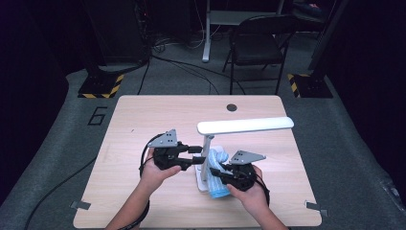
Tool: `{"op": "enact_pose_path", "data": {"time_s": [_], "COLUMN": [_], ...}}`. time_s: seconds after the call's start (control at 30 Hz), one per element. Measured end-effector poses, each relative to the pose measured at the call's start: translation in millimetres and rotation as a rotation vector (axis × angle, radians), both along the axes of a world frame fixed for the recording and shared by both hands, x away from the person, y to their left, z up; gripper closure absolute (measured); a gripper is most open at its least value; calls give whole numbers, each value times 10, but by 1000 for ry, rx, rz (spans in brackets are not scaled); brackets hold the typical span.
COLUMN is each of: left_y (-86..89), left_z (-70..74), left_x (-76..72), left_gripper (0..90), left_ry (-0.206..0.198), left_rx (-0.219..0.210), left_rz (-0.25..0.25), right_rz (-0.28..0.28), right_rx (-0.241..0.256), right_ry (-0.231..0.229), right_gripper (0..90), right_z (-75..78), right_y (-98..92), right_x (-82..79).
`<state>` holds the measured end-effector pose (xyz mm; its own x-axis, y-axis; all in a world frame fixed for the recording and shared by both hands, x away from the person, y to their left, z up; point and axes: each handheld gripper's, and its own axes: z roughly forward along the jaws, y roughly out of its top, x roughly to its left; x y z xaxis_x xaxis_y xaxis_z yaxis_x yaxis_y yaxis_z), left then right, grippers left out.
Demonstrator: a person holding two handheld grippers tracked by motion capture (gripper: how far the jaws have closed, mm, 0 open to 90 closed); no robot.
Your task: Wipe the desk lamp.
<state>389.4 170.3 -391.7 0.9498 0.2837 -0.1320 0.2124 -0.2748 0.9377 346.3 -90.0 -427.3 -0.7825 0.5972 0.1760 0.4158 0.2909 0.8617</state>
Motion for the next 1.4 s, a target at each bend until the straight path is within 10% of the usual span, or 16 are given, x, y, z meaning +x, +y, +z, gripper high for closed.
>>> {"op": "enact_pose_path", "data": {"time_s": [0.43,1.0,1.4], "left_y": [7,-1,7], "left_z": [3,4,-1], "left_x": [-1,-1,-1], "left_gripper": [572,572,573], "left_ry": [0,-4,-2], "left_rx": [7,9,7], "left_rz": [10,6,10], "right_rz": [6,14,6], "right_rx": [43,145,176], "right_ry": [-168,-124,-243], "right_gripper": [717,717,716], "right_z": [697,395,705], "right_y": [-73,-136,-138], "right_x": [-54,1,-72]}}
